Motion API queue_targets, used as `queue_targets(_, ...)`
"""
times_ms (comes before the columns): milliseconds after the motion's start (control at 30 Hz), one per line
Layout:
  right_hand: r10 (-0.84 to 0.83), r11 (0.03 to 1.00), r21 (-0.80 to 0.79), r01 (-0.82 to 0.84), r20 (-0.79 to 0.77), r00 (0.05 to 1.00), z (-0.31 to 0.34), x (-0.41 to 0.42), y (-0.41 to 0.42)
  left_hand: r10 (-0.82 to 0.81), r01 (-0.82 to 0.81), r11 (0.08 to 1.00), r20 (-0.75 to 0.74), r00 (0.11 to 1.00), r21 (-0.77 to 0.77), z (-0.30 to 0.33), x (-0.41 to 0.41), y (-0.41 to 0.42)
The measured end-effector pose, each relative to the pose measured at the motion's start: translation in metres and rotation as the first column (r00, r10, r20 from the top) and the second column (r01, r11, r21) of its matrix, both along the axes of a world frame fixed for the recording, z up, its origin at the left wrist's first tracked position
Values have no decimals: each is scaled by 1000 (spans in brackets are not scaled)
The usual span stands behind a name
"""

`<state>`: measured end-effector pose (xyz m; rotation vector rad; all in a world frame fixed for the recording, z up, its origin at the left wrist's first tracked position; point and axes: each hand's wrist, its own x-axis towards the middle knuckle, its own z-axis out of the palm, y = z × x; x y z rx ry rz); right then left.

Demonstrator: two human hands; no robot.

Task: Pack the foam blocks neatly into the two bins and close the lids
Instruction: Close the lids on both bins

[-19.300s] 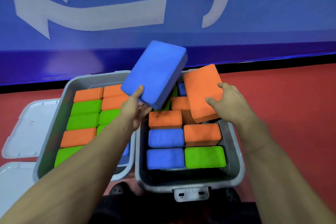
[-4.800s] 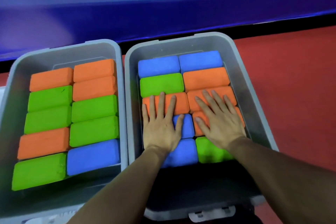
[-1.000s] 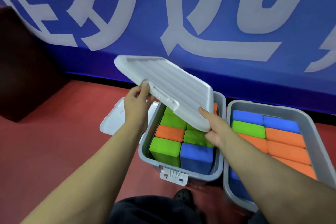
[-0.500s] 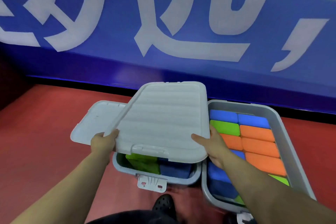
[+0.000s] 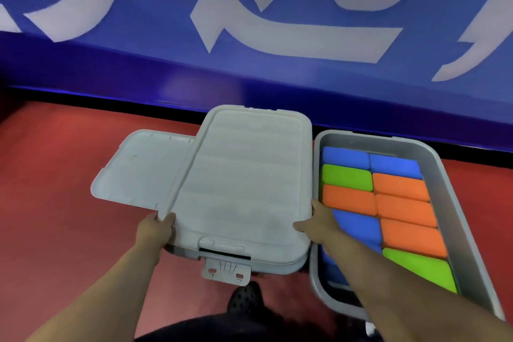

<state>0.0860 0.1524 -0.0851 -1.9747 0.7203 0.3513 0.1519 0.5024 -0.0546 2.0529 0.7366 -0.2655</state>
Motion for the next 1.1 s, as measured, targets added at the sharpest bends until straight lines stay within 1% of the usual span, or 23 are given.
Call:
queue_targets(100,0,998,-58,-3,-49,999,-23,5,-6,1,-1,1000,-11,1000,-1,-7,0,-2)
queue_targets(233,28,983,-177,-53,-141,990,16,-3,16,-12,12,1000,6,1000,28,-12,-1,2)
queue_targets(333,17,973,-224,-60,-191,981,17,-3,18,-22,23,999,-9,1000,44,-12,-2,4)
queue_targets(433,42,966,-239,-100,-237,971,19,-4,21,14,-12,1000,-64,998,29,-11,-1,4)
queue_targets(533,67,934,-313,-173,-323,944,19,-10,25,18,-14,1000,-148,989,24,-17,-1,11)
queue_targets(600,78,910,-362,-201,-325,943,18,-13,27,26,-20,999,-165,986,38,-20,0,15)
queue_targets(700,105,899,-374,-228,-322,941,16,-13,26,-50,66,989,-126,991,132,-20,1,12)
queue_targets(767,153,889,-377,-261,-293,944,15,-13,24,-161,181,952,-100,982,246,-20,-1,8)
queue_targets(800,200,872,-387,-301,-280,939,15,-13,24,-242,253,911,-74,967,326,-18,-4,6)
queue_targets(833,259,844,-401,-357,-278,925,15,-13,25,-357,335,847,-25,934,412,-17,-7,4)
queue_targets(867,314,815,-407,-413,-289,904,16,-12,25,-500,425,763,28,866,488,-15,-9,1)
queue_targets(900,355,792,-402,-459,-308,882,16,-10,23,-649,527,668,65,758,525,-13,-11,-4)
queue_targets(933,382,773,-396,-496,-333,862,17,-9,20,-777,643,562,64,626,520,-13,-14,-8)
queue_targets(967,403,754,-393,-526,-356,843,18,-9,18,-879,750,432,50,473,501,-13,-19,-15)
queue_targets(1000,419,738,-391,-550,-374,827,19,-8,15,-944,823,293,9,330,487,-15,-25,-22)
queue_targets(1033,432,728,-385,-568,-386,815,19,-7,13,-978,865,149,-58,200,479,-17,-32,-30)
queue_targets(1067,443,723,-377,-578,-389,808,19,-7,12,-979,885,14,-174,107,465,-19,-39,-36)
queue_targets(1100,449,725,-368,-583,-390,804,19,-7,12,-952,887,-103,-304,43,449,-22,-46,-41)
